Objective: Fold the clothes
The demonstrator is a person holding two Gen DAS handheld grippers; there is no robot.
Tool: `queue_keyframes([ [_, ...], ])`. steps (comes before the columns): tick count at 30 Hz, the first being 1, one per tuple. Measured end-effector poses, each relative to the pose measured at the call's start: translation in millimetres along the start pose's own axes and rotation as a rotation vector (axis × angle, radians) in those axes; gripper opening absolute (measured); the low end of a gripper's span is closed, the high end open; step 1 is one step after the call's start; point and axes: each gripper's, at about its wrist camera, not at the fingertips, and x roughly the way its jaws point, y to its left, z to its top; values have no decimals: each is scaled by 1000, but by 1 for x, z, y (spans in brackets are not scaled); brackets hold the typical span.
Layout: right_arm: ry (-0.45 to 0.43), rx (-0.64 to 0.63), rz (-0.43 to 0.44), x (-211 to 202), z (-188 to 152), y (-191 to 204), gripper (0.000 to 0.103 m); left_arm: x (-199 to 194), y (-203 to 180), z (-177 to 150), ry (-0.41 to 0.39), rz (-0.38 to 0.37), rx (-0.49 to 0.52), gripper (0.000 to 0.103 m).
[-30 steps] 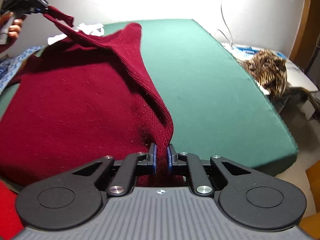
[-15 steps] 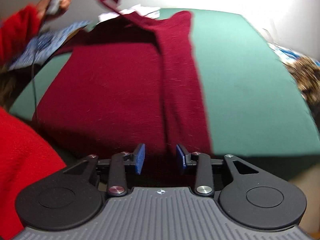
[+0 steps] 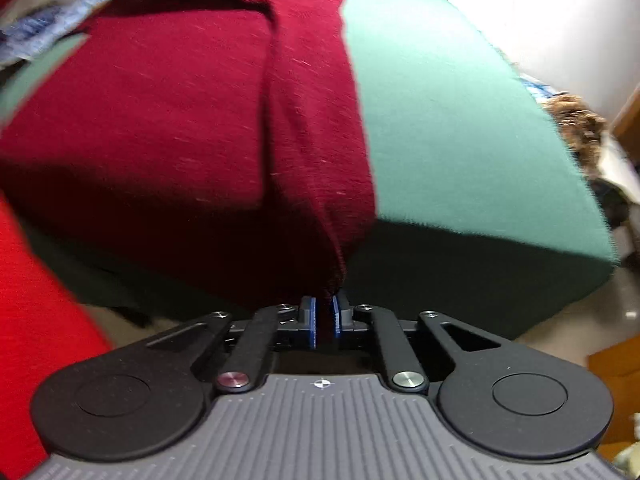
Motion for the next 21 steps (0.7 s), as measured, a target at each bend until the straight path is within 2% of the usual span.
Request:
queue_keyframes([
  [3,21,-21,199,-18,9,5,8,0,2,-3,6,5,5,6],
  [5,44,-51,249,-20,11,13,9,1,7,-4,9,17,10,6],
  [7,112,-33,298,-12,15,13,10,2,12,-5,13,29,14,6],
  [9,131,10,271,-8,15,5,17,4,18,-7,25,42,6,7],
  [11,71,16,223,-15,21,0,19,6,23,-10,36,50,-2,7],
  [13,1,23,180,-22,27,-2,31,9,26,-13,49,53,-10,7],
  [14,-41,23,165,-22,31,-2,41,10,27,-14,54,52,-14,7],
  [15,-80,23,151,-22,34,0,46,11,26,-15,58,52,-14,7],
  [16,-87,18,154,-16,37,4,45,12,26,-16,61,52,-15,7],
  [17,-69,9,140,-8,40,9,39,13,25,-17,63,52,-15,7],
  [18,-50,-1,127,1,44,14,28,14,23,-17,62,51,-15,7],
  [20,-38,6,102,9,47,18,19,13,22,-17,60,49,-15,7],
  [21,-42,20,91,9,48,19,11,13,23,-16,57,48,-15,8],
])
